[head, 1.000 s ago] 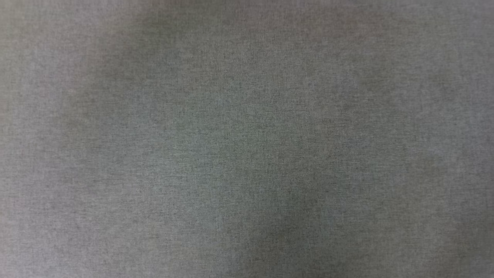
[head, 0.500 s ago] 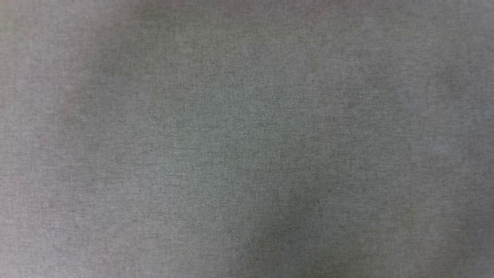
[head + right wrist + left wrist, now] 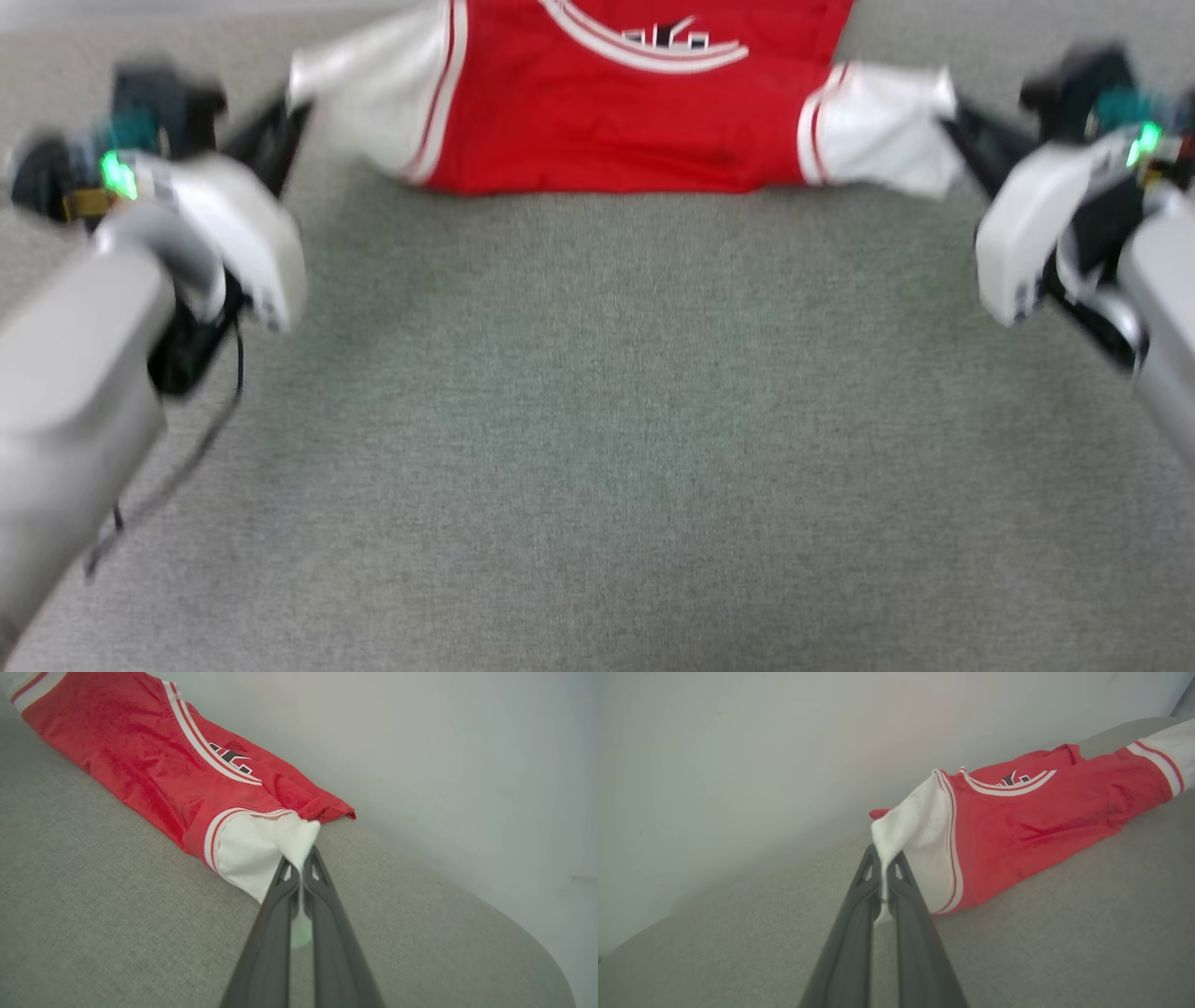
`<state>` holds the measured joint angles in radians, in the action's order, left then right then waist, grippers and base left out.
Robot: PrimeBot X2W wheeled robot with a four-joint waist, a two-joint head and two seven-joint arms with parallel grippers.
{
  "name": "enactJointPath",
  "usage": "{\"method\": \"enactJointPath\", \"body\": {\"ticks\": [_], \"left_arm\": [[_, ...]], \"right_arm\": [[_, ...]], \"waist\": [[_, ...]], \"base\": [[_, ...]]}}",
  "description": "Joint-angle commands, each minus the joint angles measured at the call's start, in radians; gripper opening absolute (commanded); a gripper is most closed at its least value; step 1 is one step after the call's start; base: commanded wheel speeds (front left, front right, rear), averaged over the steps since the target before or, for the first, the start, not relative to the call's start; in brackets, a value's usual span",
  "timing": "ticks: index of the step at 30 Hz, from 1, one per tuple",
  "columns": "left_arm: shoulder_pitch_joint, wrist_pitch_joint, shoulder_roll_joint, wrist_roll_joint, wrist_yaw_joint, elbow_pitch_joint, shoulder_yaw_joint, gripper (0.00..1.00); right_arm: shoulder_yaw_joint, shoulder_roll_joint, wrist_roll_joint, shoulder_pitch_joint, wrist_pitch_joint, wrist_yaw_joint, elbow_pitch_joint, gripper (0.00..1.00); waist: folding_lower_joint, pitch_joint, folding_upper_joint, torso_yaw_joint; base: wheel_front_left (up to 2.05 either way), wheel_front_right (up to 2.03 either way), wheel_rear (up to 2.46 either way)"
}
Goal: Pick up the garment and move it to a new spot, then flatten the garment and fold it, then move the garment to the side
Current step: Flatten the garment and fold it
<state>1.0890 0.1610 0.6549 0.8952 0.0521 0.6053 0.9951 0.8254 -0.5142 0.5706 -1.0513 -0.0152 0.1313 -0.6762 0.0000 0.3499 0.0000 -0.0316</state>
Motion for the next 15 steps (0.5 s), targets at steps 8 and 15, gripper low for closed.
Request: {"method": "enactJointPath", "body": {"ticks": [8,15], "left_arm": [[-0.433,0.027,0.156,0.145,-0.150,-0.258,0.003,0.00],[-0.663,0.037,0.232,0.219,-0.249,-0.384,0.028,0.00]], "right_arm": [[0.020,-0.125,0.107,0.328,-0.027,-0.001,0.115,0.00],[-0.032,-0.195,0.135,0.550,-0.014,-0.001,0.202,0.00]], "waist": [[0.0000,-0.160,0.0000,-0.011],[0.0000,-0.215,0.0000,-0.018]], "base": [[0.00,0.00,0.00],[0.00,0.00,0.00]]}}
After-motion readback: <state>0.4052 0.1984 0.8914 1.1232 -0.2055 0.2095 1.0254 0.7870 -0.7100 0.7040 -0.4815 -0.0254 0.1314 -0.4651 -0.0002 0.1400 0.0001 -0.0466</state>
